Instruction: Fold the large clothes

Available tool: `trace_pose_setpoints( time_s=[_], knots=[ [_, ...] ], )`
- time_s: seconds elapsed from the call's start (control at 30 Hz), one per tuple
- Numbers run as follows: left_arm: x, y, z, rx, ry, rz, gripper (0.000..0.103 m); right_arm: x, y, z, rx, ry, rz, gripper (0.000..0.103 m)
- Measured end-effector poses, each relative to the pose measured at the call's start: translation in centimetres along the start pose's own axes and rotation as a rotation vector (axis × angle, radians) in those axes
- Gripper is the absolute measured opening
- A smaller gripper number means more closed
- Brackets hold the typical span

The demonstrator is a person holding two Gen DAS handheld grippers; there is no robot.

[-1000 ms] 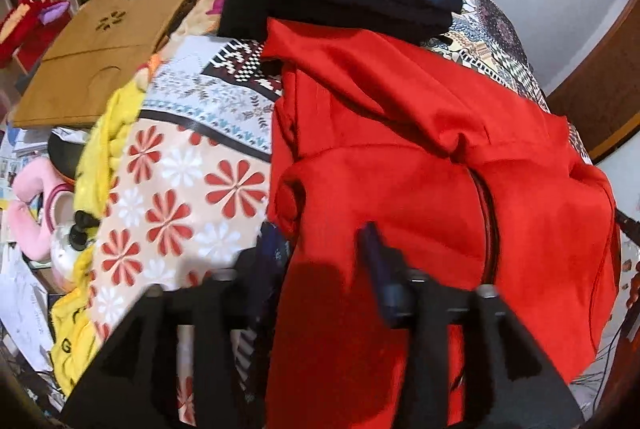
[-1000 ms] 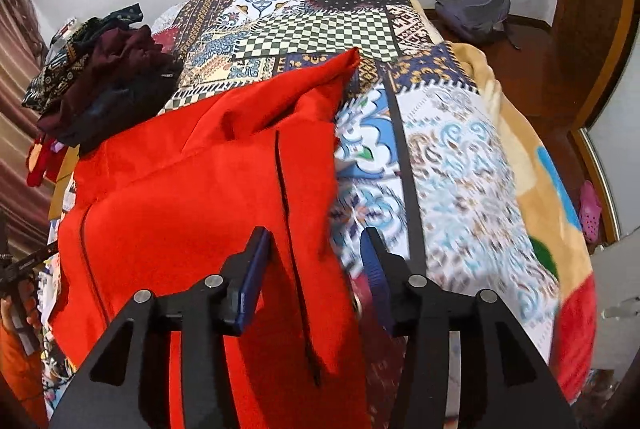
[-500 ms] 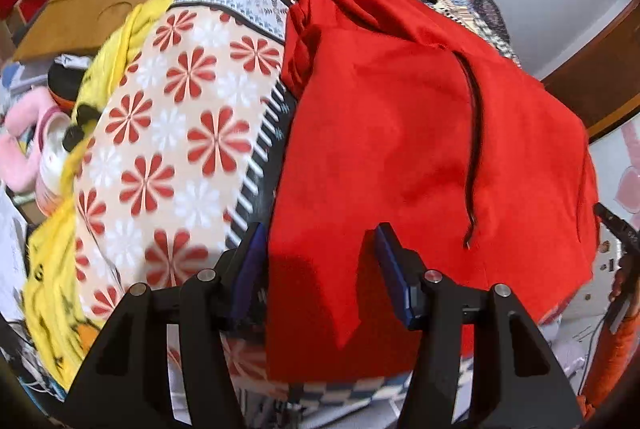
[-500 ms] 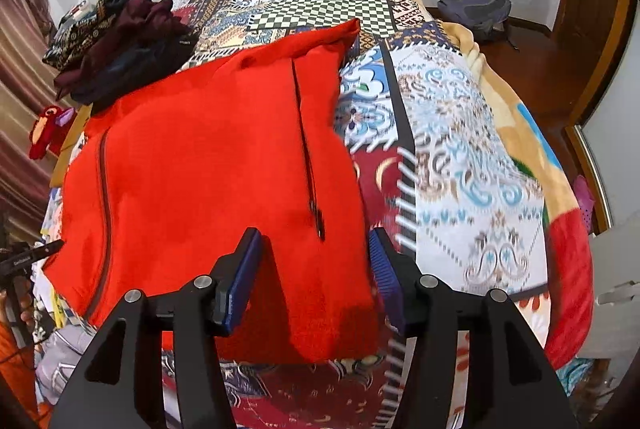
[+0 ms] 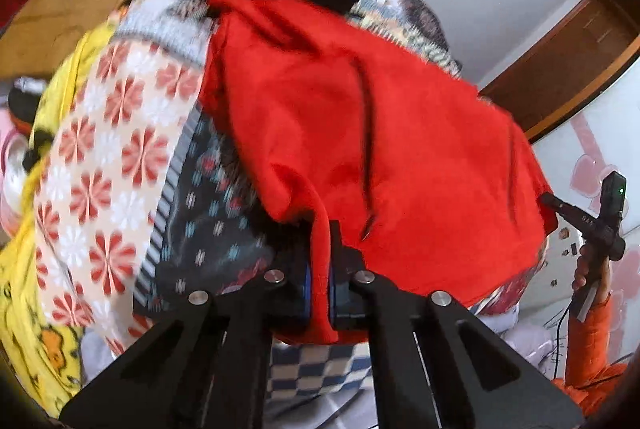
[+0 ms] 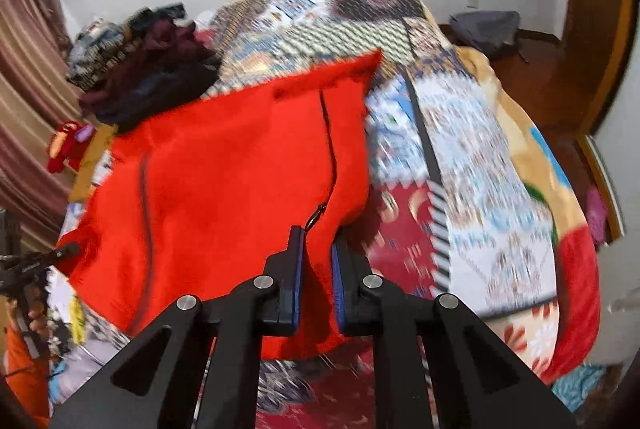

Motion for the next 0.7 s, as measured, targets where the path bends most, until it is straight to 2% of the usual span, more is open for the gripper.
trace_pose_setpoints(
  time_s=[0.2,0.3,0.4,0.53,0.6,0.63,0.67,0.7],
  knots=[
    [5.9,-2.9,-3.3,-0.058,0.033,-0.121,0.004,6.5,0.4,-0.4,0.051,-0.016,-0.085,0.011],
    [10.1,-3.8,-4.7,-0.059,0.055,-0.188,0.004,10.7,1.8,-0.6,0.022,-0.047,-0.116,0.010],
    [15.5,-3.2,-5.9,-0.001,0.070,-0.268,0.004,15.2,3.9,-1.1,-0.009,-0.055,-0.137,0.011],
    [21.6,-0.5,-5.9,0.142,0.043,-0.294,0.004,18.8,6.1,-2.0,-0.117,-0.024,-0.156,0.019],
    [22.9,0.7,-5.7,0.206,0.032,-0.289,0.013,19.1,6.8,-2.5,-0.136,0.021,-0.153,0.029],
    [23.1,1.2,-5.5,0.232,0.030,-0.288,0.017,18.9,7.0,-2.9,-0.133,0.042,-0.149,0.043],
    [23.2,1.4,-5.3,0.253,0.027,-0.293,0.031,18.5,7.1,-3.3,-0.123,0.064,-0.147,0.054],
    [23.1,1.5,-5.0,0.264,0.024,-0.306,0.048,18.0,7.3,-3.5,-0.112,0.075,-0.149,0.055]
  ],
)
Point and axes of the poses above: each gripper's, at about its wrist camera, not at the fingertips, and y roughly the way its jaws point, z to its left, x to its top, the point moved 1 cm from there along y, roughly the way its jaws point, and after that the axes turned 13 degrees about -y, right-handed, at the moved point
